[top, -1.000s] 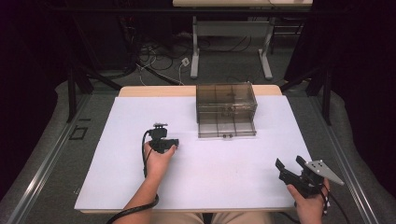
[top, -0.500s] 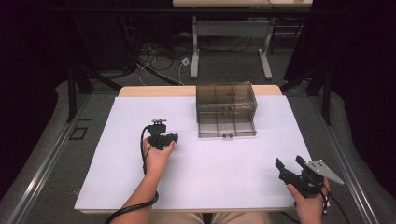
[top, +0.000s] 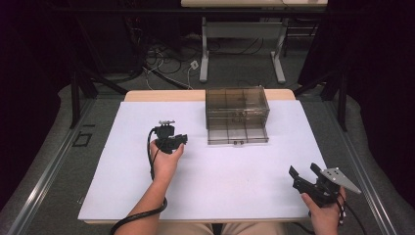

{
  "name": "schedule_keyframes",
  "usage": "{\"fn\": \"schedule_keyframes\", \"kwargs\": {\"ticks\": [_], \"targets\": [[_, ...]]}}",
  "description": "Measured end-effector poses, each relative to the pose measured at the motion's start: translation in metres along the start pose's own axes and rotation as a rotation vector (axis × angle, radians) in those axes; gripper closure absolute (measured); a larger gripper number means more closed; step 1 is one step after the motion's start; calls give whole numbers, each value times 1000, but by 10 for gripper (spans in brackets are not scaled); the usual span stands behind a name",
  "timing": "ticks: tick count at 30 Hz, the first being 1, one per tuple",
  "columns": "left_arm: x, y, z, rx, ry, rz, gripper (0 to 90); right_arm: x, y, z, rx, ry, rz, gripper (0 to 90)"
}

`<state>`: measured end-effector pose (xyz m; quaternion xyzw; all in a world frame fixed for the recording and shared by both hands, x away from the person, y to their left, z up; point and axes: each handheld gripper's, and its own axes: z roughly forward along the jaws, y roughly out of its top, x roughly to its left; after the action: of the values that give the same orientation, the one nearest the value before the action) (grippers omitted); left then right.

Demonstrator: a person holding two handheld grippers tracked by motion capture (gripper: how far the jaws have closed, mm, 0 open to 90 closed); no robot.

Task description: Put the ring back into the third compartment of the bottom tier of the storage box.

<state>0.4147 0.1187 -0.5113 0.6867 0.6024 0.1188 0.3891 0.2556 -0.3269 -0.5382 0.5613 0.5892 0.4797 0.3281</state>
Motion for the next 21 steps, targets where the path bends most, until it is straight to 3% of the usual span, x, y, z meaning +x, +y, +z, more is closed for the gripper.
{"fn": "schedule_keyframes", "kwargs": {"ticks": [21], "targets": [[-17,18,-10,-63,-28,25,741,-1,0,-2,1,-6,-1,180]]}}
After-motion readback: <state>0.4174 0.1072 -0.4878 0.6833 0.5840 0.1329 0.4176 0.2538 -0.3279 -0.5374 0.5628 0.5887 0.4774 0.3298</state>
